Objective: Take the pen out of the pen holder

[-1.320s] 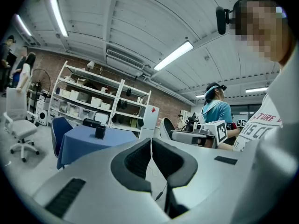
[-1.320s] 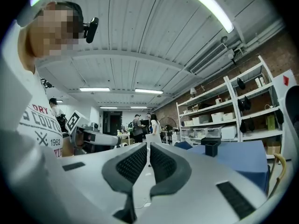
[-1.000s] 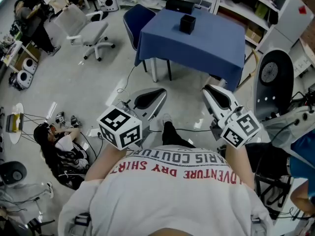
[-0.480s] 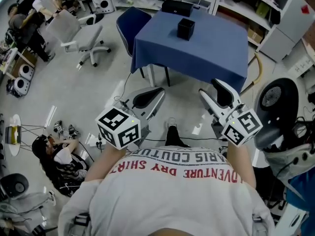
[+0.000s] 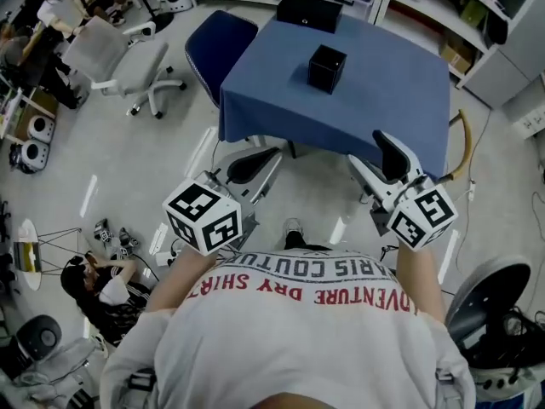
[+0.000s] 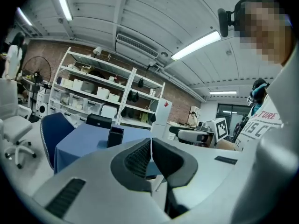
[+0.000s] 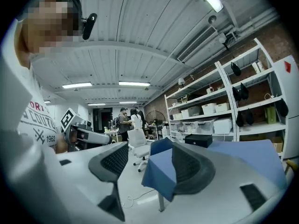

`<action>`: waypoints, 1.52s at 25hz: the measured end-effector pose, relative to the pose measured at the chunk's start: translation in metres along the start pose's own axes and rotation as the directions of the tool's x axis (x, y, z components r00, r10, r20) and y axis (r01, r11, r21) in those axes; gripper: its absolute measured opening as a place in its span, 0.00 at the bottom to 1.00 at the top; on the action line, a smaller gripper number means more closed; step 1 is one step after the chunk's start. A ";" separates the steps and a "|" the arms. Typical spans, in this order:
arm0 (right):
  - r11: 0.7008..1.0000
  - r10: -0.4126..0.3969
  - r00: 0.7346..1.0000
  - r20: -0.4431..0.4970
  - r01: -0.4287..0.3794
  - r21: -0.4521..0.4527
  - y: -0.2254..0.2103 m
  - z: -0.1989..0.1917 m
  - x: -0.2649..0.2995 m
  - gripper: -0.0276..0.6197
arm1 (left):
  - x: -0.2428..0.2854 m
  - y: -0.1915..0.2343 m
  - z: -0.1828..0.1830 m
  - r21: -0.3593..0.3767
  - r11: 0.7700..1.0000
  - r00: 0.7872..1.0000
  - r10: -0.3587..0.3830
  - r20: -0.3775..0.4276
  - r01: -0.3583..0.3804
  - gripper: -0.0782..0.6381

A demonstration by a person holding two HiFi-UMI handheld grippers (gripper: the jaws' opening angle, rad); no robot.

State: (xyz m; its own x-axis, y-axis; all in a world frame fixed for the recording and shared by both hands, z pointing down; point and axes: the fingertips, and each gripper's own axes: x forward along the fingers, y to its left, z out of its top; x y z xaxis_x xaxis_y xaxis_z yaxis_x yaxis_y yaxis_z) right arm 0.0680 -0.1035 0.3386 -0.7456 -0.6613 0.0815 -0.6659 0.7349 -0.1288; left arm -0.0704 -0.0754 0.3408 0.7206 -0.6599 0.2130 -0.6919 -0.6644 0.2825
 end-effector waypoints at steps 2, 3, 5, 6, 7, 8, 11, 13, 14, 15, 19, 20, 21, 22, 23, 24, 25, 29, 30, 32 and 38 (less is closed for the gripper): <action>1.000 -0.006 1.000 -0.005 0.006 0.008 -0.026 0.005 0.020 0.48 | 0.022 0.022 0.014 0.003 1.000 1.000 0.005 -0.013 -0.005 0.15; 1.000 -0.011 1.000 -0.008 0.011 0.010 -0.038 0.007 0.029 0.48 | 0.033 0.031 0.022 0.003 1.000 1.000 0.006 -0.015 -0.005 0.15; 1.000 -0.019 1.000 -0.015 0.019 0.015 -0.059 0.010 0.044 0.48 | 0.053 0.047 0.035 0.004 1.000 1.000 0.002 -0.020 -0.002 0.15; 1.000 -0.020 1.000 -0.018 0.020 0.016 -0.068 0.011 0.051 0.48 | 0.062 0.053 0.039 0.007 1.000 1.000 0.000 -0.027 0.000 0.15; 1.000 -0.021 1.000 -0.022 0.021 0.015 -0.076 0.011 0.057 0.48 | 0.071 0.059 0.042 0.011 1.000 0.999 -0.002 -0.035 0.002 0.15; 1.000 -0.022 0.999 -0.027 0.023 0.013 -0.084 0.011 0.063 0.48 | 0.079 0.064 0.045 0.014 1.000 0.999 -0.003 -0.042 0.003 0.15; 1.000 -0.028 0.999 -0.037 0.028 0.003 -0.103 0.011 0.079 0.48 | 0.095 0.079 0.051 0.011 1.000 0.999 -0.003 -0.043 0.003 0.15; 1.000 -0.028 0.999 -0.043 0.028 -0.005 -0.110 0.011 0.088 0.48 | 0.101 0.087 0.052 0.008 1.000 0.999 -0.001 -0.042 0.001 0.15; 1.000 -0.030 0.998 -0.048 0.029 -0.011 -0.113 0.010 0.091 0.48 | 0.103 0.090 0.051 0.007 1.000 0.999 0.001 -0.042 0.000 0.15; 0.999 -0.033 0.998 -0.056 0.032 -0.019 -0.115 0.009 0.095 0.48 | 0.105 0.094 0.050 0.005 1.000 0.999 0.002 -0.042 -0.002 0.15; 0.998 -0.044 0.995 -0.086 0.040 -0.052 -0.122 0.002 0.111 0.48 | 0.109 0.106 0.048 -0.016 1.000 0.999 -0.002 -0.041 0.001 0.15; 0.997 -0.049 0.995 -0.092 0.044 -0.056 -0.125 0.001 0.115 0.48 | 0.111 0.109 0.049 -0.019 1.000 0.999 -0.005 -0.043 0.004 0.15; 0.997 -0.057 0.993 -0.099 0.051 -0.059 -0.127 0.000 0.119 0.48 | 0.113 0.113 0.049 -0.020 1.000 0.999 -0.008 -0.045 0.007 0.15; 0.996 -0.065 0.992 -0.108 0.059 -0.061 -0.131 -0.002 0.123 0.48 | 0.116 0.116 0.050 -0.021 1.000 0.999 -0.011 -0.049 0.010 0.15; 0.996 -0.072 0.991 -0.117 0.065 -0.062 -0.135 -0.004 0.128 0.48 | 0.119 0.120 0.051 -0.022 1.000 0.999 -0.014 -0.052 0.013 0.15; 0.995 -0.078 0.989 -0.126 0.070 -0.064 -0.139 -0.007 0.132 0.48 | 0.123 0.125 0.051 -0.023 1.000 0.998 -0.018 -0.055 0.017 0.15; 0.995 -0.084 0.987 -0.136 0.076 -0.065 -0.144 -0.010 0.137 0.48 | 0.127 0.130 0.052 -0.026 0.999 0.998 -0.023 -0.059 0.022 0.15; 0.993 -0.111 0.979 -0.171 0.102 -0.060 -0.165 -0.021 0.154 0.48 | 0.148 0.150 0.056 -0.041 0.998 0.996 -0.042 -0.080 0.039 0.15; 0.992 -0.117 0.977 -0.179 0.108 -0.058 -0.170 -0.024 0.158 0.48 | 0.153 0.155 0.057 -0.044 0.998 0.995 -0.047 -0.086 0.043 0.15; 0.991 -0.128 0.972 -0.198 0.119 -0.057 -0.179 -0.030 0.168 0.48 | 0.163 0.165 0.059 -0.049 0.998 0.993 -0.055 -0.100 0.050 0.15; 0.987 -0.159 0.955 -0.249 0.148 -0.062 -0.197 -0.050 0.191 0.48 | 0.185 0.194 0.059 -0.065 0.995 0.987 -0.081 -0.140 0.073 0.15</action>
State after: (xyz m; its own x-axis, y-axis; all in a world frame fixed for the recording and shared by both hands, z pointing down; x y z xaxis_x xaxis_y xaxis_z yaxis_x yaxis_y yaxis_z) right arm 0.0554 -0.3673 0.4293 -0.6130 -0.7109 0.3447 -0.7690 0.6370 -0.0538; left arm -0.0739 -0.3469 0.3799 0.7737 -0.5479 0.3182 -0.6332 -0.6866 0.3572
